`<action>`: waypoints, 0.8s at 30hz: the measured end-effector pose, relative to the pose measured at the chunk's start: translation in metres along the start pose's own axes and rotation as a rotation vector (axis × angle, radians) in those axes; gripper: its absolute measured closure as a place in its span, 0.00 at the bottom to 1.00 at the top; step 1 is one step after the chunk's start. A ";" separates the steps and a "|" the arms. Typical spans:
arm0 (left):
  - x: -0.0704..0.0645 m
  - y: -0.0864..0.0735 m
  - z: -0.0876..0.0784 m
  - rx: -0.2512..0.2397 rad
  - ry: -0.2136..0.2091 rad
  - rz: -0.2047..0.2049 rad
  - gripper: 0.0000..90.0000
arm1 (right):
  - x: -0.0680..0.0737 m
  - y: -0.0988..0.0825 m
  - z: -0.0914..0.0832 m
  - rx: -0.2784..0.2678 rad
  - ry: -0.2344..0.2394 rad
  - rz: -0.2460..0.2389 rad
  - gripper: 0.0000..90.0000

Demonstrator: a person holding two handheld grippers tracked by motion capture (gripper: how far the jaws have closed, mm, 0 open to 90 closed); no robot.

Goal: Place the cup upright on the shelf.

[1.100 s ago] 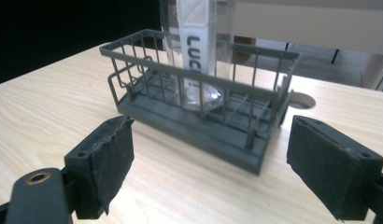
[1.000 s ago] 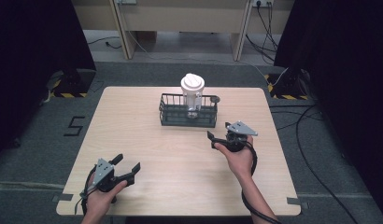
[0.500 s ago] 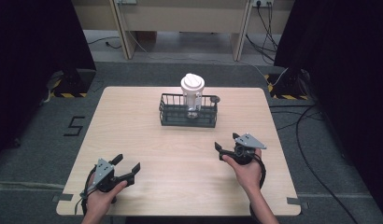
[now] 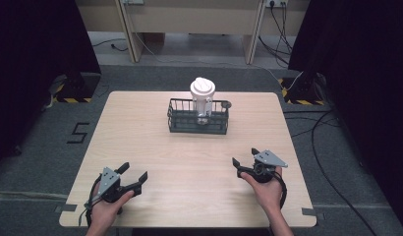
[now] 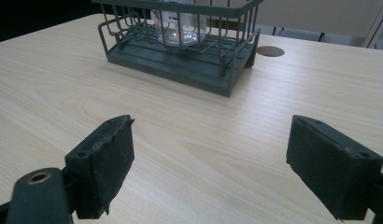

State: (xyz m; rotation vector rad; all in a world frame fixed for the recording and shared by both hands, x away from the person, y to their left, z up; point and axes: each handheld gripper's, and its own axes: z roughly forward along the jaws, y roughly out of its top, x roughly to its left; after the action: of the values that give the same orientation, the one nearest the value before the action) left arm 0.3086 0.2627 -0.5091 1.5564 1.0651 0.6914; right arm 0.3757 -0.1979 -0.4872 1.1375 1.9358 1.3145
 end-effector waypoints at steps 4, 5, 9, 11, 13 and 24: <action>0.000 0.000 0.000 0.000 0.000 0.001 0.19 | -0.004 -0.005 -0.006 0.004 -0.010 0.010 0.18; 0.000 0.000 0.000 0.001 0.000 0.001 0.19 | -0.005 -0.007 -0.008 0.006 -0.015 0.010 0.18; 0.000 0.000 0.000 0.001 0.001 0.002 0.19 | -0.009 -0.012 -0.015 0.003 -0.028 0.019 0.18; 0.000 0.000 0.000 0.001 0.001 0.002 0.19 | -0.011 -0.015 -0.020 0.002 -0.035 0.021 0.18; -0.001 0.000 0.000 0.002 0.000 0.002 0.19 | -0.013 -0.017 -0.023 0.002 -0.041 0.026 0.18; -0.001 0.000 0.000 0.003 0.002 0.005 0.19 | -0.022 -0.031 -0.040 0.000 -0.068 0.045 0.18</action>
State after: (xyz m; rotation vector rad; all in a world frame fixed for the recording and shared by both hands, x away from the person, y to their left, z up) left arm 0.3081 0.2619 -0.5094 1.5622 1.0645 0.6951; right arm 0.3442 -0.2413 -0.5014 1.2168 1.8712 1.2826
